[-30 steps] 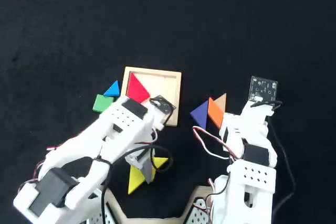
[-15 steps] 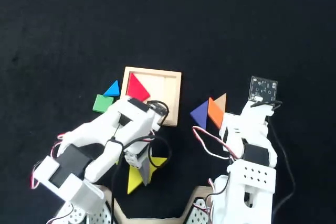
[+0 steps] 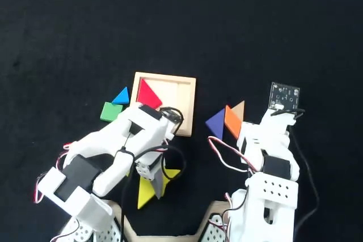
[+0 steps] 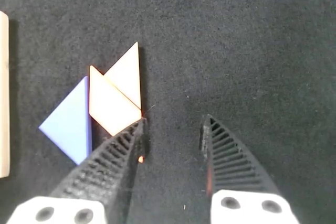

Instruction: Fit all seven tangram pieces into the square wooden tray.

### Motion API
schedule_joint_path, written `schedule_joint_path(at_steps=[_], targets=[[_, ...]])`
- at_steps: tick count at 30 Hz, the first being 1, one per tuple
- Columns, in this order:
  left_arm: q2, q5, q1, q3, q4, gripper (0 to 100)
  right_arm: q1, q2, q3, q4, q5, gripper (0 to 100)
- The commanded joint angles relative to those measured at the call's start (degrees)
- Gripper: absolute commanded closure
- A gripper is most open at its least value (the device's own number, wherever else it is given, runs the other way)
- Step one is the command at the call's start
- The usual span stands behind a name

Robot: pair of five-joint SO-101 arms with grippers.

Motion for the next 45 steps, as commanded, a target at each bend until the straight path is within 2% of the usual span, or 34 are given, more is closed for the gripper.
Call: schedule_joint_path(at_steps=[1, 10, 15, 25, 31, 40, 45], targets=[[-0.09, -0.35, 1.71, -3.03, -4.13, 63, 0.62, -1.27, -2.86, 0.53, 0.44, 83.2], [-0.09, -0.44, 1.98, -6.99, -4.13, 63, 1.49, -1.27, -3.65, 1.41, 0.53, 83.2], [-0.53, -0.44, 1.98, -7.43, -4.31, 63, 7.82, -1.27, -6.11, 3.78, 0.0, 83.2], [-0.09, -0.53, 3.47, -7.34, -4.66, 64, 5.45, -1.27, -6.02, 4.04, 0.35, 83.2], [-0.09, -5.1, 6.55, -7.08, -4.66, 71, 5.63, -1.27, -6.02, 3.96, 0.35, 83.2], [-0.7, -5.27, 6.46, -6.81, -4.13, 73, 5.63, -1.27, -6.02, 3.87, 0.35, 83.2], [-0.79, -5.27, 6.99, -8.66, -3.43, 79, 5.63, -1.27, -5.93, 3.78, 0.35, 83.2]])
